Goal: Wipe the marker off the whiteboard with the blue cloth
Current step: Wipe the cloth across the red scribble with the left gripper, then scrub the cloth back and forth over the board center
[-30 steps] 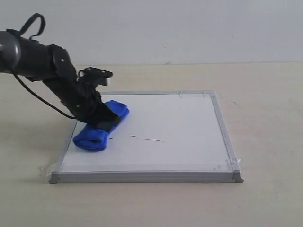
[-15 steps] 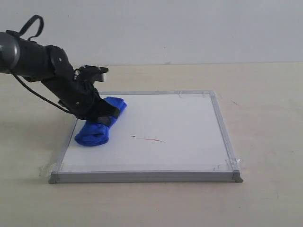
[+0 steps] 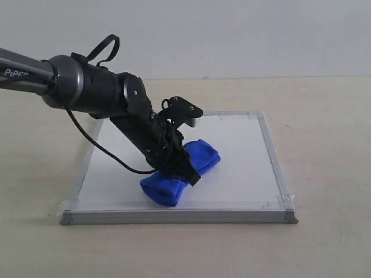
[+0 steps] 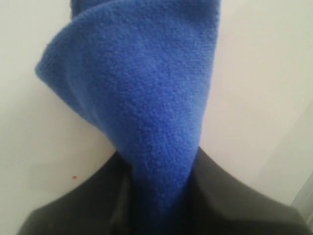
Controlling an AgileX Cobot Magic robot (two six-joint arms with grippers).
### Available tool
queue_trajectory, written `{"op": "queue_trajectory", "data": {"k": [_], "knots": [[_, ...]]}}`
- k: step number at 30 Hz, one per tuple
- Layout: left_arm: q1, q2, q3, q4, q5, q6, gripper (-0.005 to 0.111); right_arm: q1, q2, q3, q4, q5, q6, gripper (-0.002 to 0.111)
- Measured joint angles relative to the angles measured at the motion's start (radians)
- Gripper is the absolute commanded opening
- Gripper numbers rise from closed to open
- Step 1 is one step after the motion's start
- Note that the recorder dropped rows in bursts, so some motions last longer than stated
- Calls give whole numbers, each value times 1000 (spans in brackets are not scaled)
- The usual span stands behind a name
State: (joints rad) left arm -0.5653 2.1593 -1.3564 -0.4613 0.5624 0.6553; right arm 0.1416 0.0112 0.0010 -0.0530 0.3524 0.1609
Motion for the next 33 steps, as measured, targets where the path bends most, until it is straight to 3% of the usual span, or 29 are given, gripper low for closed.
{"op": "queue_trajectory", "data": {"k": [6,10,13,18,26,33], "knots": [[65,11,-46,36,58,-171,4,0,0,0,0,0,0,0],[175,13,-57,64,94,-247,4,0,0,0,0,0,0,0],[218,13,-61,56,130,-262,4,0,0,0,0,0,0,0],[169,13,-61,22,136,-211,4,0,0,0,0,0,0,0],[-60,16,-61,-52,166,-108,4,0,0,0,0,0,0,0],[-50,21,-61,-9,142,-151,4,0,0,0,0,0,0,0]]}}
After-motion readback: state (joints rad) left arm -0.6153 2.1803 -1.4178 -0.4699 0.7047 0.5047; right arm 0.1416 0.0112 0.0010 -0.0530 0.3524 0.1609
